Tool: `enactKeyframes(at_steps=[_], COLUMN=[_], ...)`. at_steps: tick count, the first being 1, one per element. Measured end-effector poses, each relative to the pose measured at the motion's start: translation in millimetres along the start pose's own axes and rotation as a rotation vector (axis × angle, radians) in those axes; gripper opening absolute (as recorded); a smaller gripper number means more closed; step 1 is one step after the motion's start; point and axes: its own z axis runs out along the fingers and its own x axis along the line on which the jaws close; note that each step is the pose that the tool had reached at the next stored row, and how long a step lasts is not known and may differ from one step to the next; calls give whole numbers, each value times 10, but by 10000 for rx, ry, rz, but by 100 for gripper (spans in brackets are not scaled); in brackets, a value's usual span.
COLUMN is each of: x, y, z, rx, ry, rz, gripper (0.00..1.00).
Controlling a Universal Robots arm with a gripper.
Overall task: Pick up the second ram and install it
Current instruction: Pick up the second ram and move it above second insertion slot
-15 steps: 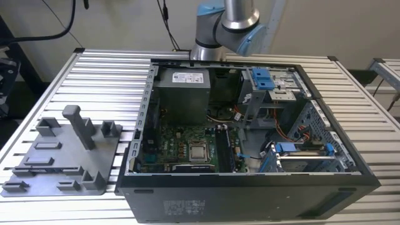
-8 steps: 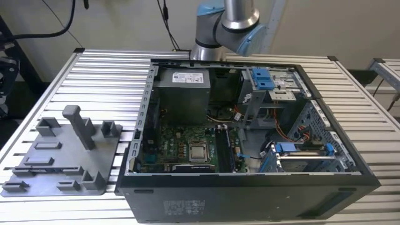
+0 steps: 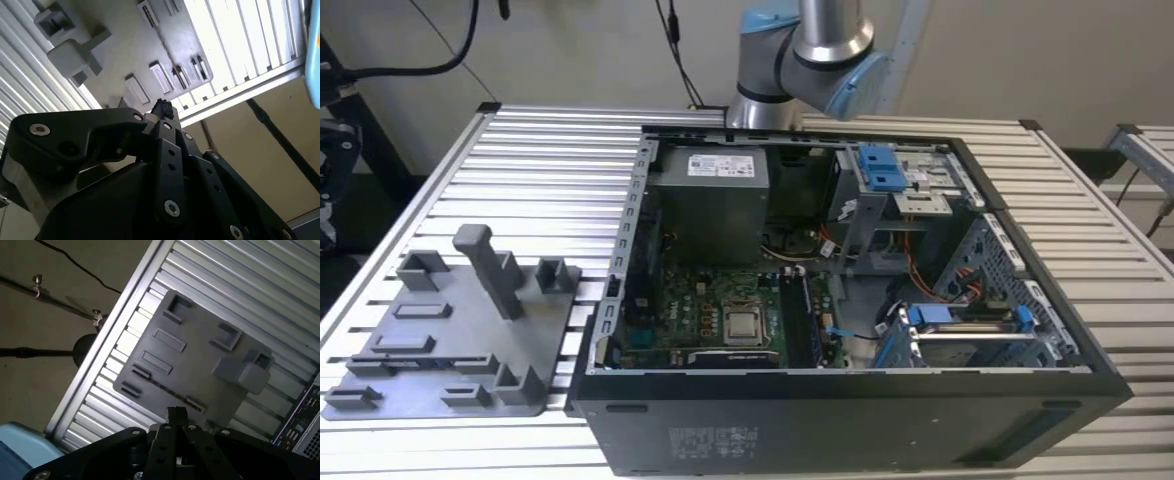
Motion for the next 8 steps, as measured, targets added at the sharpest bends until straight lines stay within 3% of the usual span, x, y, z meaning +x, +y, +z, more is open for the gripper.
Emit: enactKeyframes(at_steps=[8], x=[0], y=[0], z=[0], rx=[5], ry=[46], rz=[-983], gripper=[11])
